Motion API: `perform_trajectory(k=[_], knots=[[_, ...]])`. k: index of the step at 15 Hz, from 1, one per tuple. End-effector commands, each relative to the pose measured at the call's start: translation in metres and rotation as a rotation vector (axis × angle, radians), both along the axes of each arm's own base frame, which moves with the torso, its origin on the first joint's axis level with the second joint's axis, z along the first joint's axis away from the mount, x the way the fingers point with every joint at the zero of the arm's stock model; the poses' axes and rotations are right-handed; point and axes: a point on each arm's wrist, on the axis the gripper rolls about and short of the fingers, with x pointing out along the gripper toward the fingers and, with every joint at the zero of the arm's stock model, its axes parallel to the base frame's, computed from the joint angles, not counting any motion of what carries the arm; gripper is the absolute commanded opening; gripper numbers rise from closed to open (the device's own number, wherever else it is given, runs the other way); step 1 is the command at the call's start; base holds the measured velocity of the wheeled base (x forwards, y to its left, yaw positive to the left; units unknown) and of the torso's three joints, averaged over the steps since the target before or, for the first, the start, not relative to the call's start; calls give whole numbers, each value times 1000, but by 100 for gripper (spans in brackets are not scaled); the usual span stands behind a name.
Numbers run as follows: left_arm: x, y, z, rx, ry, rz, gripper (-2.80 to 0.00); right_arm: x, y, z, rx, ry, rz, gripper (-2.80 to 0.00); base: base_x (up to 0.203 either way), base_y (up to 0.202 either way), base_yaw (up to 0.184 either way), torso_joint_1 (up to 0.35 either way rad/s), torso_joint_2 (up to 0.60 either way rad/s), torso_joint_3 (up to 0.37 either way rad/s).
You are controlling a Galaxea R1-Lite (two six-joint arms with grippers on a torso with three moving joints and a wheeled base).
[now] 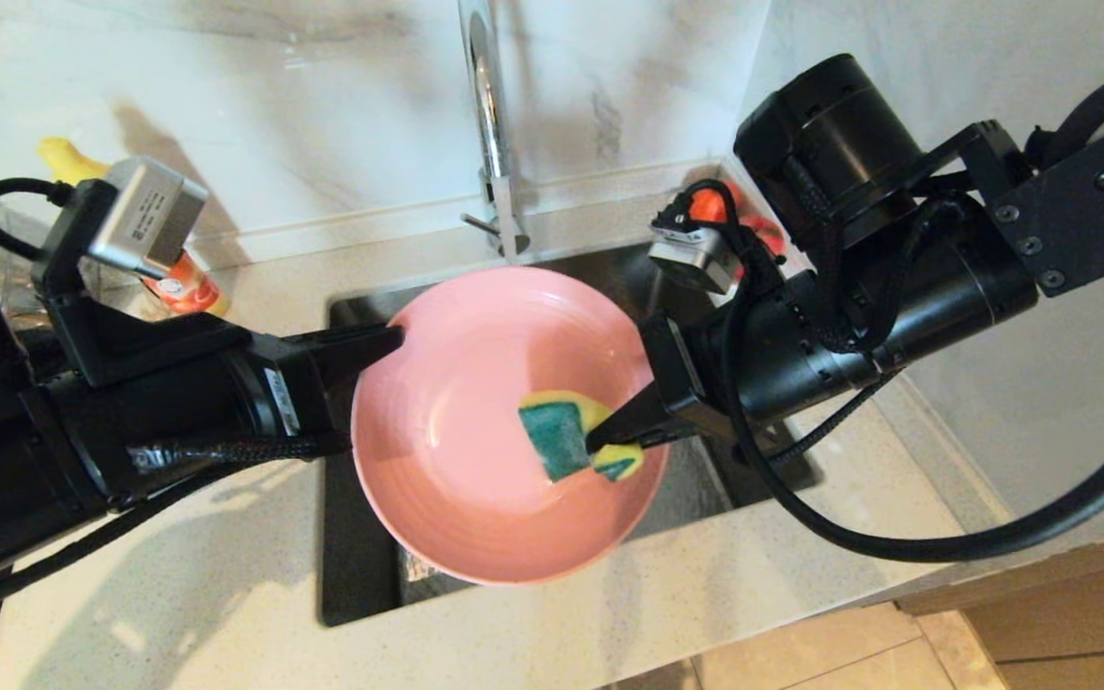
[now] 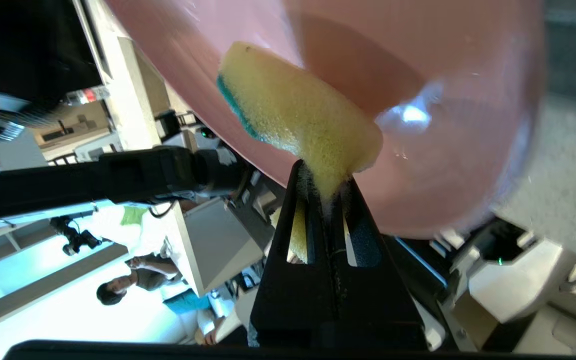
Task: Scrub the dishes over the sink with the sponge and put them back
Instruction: Wipe the plate
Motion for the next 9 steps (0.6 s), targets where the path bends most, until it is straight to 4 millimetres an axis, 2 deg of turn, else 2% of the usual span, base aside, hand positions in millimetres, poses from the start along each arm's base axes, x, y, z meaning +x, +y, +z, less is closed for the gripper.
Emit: perform_trajectory(k=[1,7,9], knots=[[3,2,4,-14,-9,13,-280,-6,-2,-1,-7,13,8,-280,0,0,0,0,0,0],[13,-2,0,-11,20,20,-280,-20,-1,5,-11,19,41,-280,0,0,0,0,0,0],[17,-4,-6,-3,43,26,-280,-27,-7,16,18,-17,45,-280,0,0,0,0,0,0]])
